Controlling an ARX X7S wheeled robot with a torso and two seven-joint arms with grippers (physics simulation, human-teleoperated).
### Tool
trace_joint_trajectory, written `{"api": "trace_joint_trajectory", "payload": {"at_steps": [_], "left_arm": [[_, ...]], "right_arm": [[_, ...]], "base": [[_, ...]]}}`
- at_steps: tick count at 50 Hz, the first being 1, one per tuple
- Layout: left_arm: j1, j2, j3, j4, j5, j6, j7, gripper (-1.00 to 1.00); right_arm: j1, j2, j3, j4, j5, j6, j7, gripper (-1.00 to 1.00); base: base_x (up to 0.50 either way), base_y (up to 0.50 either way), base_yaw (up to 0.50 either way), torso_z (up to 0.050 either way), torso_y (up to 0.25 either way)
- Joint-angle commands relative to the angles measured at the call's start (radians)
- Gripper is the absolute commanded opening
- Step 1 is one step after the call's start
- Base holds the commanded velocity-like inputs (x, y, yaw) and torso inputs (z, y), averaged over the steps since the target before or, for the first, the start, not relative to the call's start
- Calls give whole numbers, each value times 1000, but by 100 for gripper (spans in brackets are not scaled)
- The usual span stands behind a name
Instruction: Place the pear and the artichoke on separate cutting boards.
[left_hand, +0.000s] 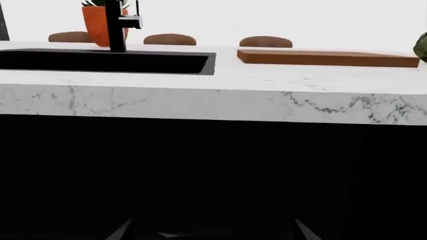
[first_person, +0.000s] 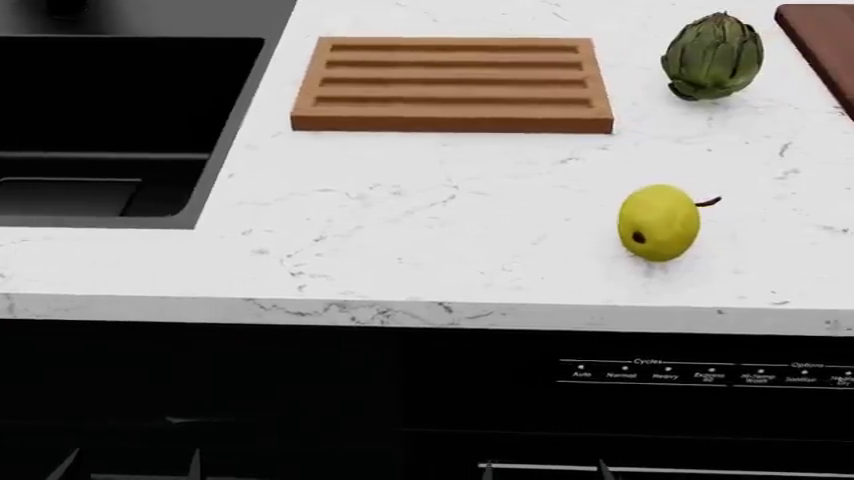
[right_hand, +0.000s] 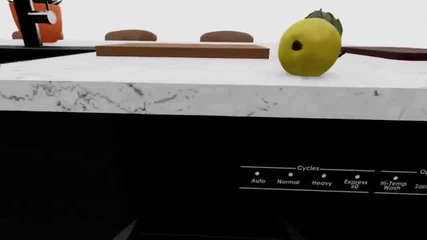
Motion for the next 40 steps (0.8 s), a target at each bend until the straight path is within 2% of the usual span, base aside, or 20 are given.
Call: {"api": "trace_joint_trajectory", "payload": {"at_steps": [1, 40], "left_arm": [[2, -12, 14, 11, -11, -6, -16, 100], [-9, -41, 52, -6, -32, -3, -48, 100]], "right_arm": [[0, 11, -14, -1, 6, -3, 17, 100], [9, 37, -50, 8, 28, -12, 51, 100]], "base": [[0, -500, 0, 0, 0], [0, -500, 0, 0, 0]]}}
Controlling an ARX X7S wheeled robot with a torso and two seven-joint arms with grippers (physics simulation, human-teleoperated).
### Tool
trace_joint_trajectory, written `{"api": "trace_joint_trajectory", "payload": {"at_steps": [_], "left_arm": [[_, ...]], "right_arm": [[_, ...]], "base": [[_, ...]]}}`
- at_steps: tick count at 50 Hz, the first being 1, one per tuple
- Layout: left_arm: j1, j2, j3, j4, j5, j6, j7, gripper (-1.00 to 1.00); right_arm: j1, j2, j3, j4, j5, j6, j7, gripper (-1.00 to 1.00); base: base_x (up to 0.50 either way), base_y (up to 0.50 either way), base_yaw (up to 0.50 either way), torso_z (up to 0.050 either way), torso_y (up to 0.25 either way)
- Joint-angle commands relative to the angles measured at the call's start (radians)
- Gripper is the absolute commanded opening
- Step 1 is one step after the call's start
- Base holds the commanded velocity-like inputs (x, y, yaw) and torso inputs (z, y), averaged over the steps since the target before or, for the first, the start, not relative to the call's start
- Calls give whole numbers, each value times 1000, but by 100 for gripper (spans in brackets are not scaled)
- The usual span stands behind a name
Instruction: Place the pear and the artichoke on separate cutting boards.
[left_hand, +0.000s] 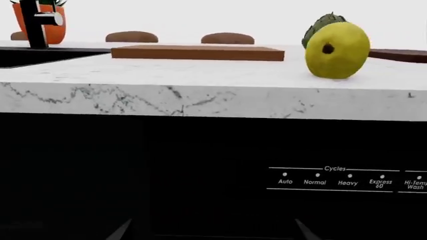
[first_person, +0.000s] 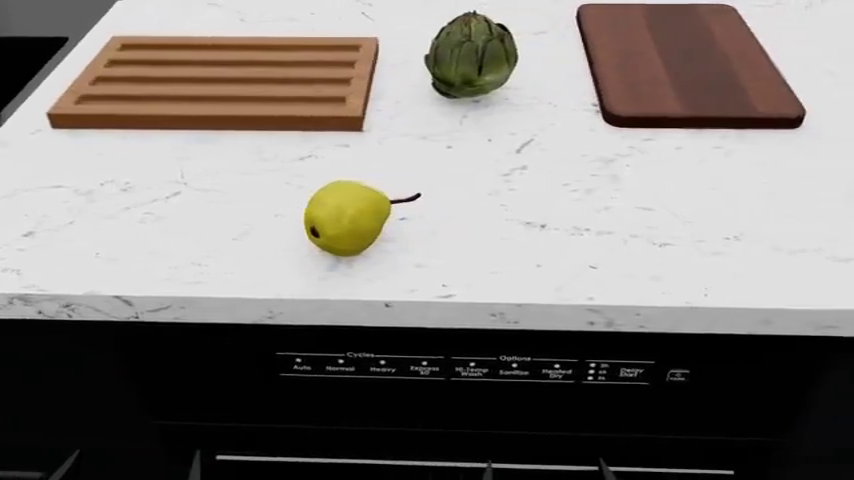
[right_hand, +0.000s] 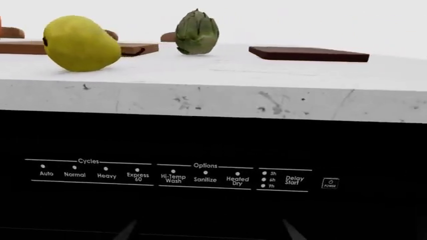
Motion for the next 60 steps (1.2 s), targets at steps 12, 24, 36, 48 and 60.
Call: {"api": "trace_joint_trajectory", "payload": {"at_steps": [12, 24, 36, 48, 60], "left_arm": [[-9, -23, 38, -12, -9, 10, 16, 100], [-5, -27, 40, 3, -24, 19, 7, 100], [-5, -32, 45, -5, -48, 29, 15, 100], [37, -97, 43, 271, -96, -229, -39, 100], [-315, -267, -325, 1033, -700, -1195, -275, 100]], "right_arm": [[-2, 11, -12, -2, 15, -16, 22, 100], [3, 20, -26, -2, 14, -2, 31, 100], [-2, 27, -35, -3, 0, -15, 52, 100], [10, 73, 7, -282, 59, 239, 92, 100], [291, 255, 262, -881, 411, 1031, 153, 100]], "base": [[0, -139, 0, 41, 0], [0, 0, 0, 50, 0], [0, 0, 0, 50, 0], [0, 0, 0, 26, 0], [0, 0, 0, 0, 0]]}}
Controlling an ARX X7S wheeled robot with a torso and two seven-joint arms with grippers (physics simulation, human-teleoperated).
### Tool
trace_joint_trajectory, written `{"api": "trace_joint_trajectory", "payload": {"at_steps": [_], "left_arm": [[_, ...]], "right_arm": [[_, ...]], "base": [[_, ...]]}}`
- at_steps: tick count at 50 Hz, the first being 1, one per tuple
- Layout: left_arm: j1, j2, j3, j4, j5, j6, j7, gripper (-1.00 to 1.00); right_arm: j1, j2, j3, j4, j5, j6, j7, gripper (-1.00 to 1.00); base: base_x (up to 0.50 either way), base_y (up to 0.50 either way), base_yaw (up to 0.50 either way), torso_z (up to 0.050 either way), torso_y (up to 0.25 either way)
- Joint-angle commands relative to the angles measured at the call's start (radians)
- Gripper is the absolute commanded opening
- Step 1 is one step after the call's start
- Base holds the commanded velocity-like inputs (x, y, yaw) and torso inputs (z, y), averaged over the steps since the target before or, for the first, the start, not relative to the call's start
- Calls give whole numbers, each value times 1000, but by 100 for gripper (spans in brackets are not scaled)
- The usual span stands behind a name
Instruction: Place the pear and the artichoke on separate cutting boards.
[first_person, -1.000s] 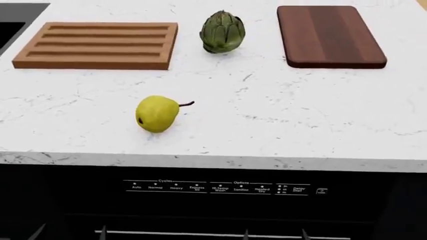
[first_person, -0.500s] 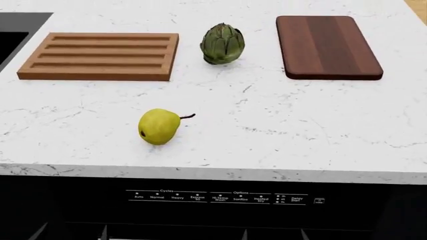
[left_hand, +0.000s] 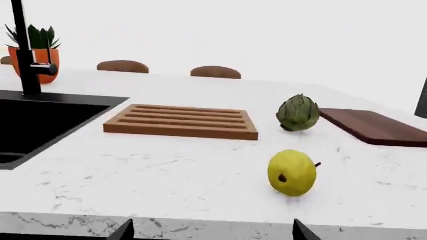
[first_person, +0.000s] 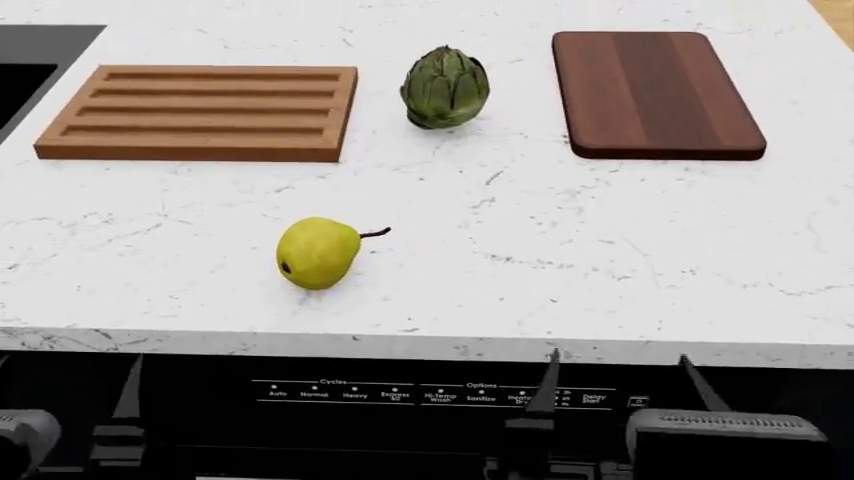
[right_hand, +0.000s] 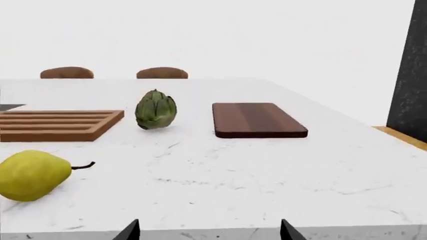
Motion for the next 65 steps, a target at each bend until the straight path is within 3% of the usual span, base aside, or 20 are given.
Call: {"api": "trace_joint_trajectory", "payload": {"at_steps": [1, 7, 10, 12, 15, 21, 31, 39, 51, 65], "left_arm": [[-288, -111, -308, 471, -525, -709, -190, 100], [-419, -129, -479, 430, -915, -866, -380, 100], [-462, -169, -494, 392, -1105, -867, -509, 100], [-463, -155, -460, 367, -1192, -849, -548, 100], [-502, -142, -410, 336, -1172, -863, -539, 100], [-609, -197, -370, 254, -1248, -851, -611, 100], [-549, -221, -414, 283, -1277, -817, -628, 100], [-530, -264, -393, 308, -1411, -763, -722, 100], [-522, -379, -444, 320, -1516, -698, -790, 100], [-414, -411, -591, 341, -1523, -694, -756, 100]], "right_arm": [[211, 126, 206, -390, 261, 541, 36, 100], [297, 168, 341, -404, 372, 661, 17, 100], [286, 183, 353, -380, 362, 637, 3, 100], [283, 180, 372, -381, 383, 654, 0, 100], [294, 185, 390, -381, 398, 669, 1, 100], [312, 194, 398, -325, 391, 633, -23, 100], [353, 206, 351, -272, 387, 636, -36, 100], [361, 198, 331, -249, 388, 623, -42, 100], [383, 173, 295, -216, 402, 624, -45, 100], [401, 151, 277, -239, 454, 671, -35, 100]], "base": [[0, 0, 0, 0, 0], [0, 0, 0, 0, 0], [55, 0, 0, 0, 0], [164, 0, 0, 0, 0], [163, 0, 0, 0, 0], [192, 0, 0, 0, 0], [486, -90, 0, 0, 0], [500, -159, 0, 0, 0], [498, -148, 0, 0, 0], [498, -50, 0, 0, 1]]}}
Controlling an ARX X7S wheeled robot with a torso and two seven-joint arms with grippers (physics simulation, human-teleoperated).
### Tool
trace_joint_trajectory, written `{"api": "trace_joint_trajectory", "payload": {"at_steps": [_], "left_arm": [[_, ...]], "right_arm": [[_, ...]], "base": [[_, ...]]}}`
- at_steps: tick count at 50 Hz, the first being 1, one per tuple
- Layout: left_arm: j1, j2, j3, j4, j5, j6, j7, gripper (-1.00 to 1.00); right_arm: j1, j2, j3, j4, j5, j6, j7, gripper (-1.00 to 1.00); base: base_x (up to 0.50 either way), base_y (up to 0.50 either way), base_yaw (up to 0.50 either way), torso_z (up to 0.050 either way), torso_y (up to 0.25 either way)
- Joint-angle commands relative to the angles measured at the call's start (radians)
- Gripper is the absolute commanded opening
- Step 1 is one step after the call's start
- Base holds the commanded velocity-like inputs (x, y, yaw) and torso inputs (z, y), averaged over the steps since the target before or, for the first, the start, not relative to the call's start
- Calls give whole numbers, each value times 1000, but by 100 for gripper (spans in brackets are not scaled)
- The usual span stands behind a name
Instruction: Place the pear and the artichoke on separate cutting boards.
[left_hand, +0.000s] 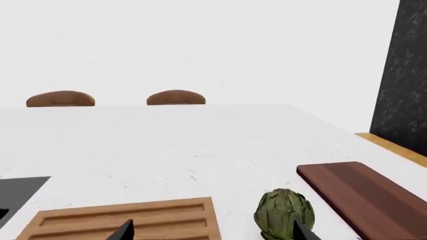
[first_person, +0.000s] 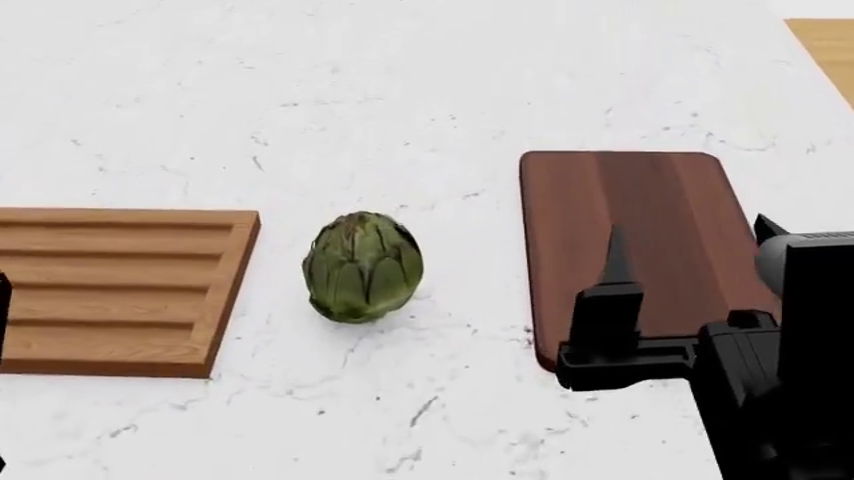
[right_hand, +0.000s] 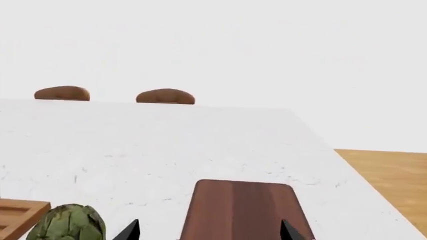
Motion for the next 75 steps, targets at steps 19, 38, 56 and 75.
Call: {"api": "trace_joint_trajectory", "payload": {"at_steps": [19, 38, 56, 75], "left_arm": [[79, -44, -66, 23, -44, 16, 2, 100], [123, -42, -97, 46, -54, 21, 18, 100], [210, -48, -211, 61, -57, 7, 63, 100], [282, -28, -304, 78, -50, -17, 112, 100]], "right_arm": [[300, -207, -128, 124, 359, 405, 220, 100], [429, -270, -494, 535, 144, 153, 85, 100], [468, -286, -672, 733, -25, -41, 20, 100], [464, -293, -786, 934, -117, -168, -36, 100]], "base": [[97, 8, 0, 0, 1], [0, 0, 0, 0, 0], [0, 0, 0, 0, 0], [0, 0, 0, 0, 0]]}}
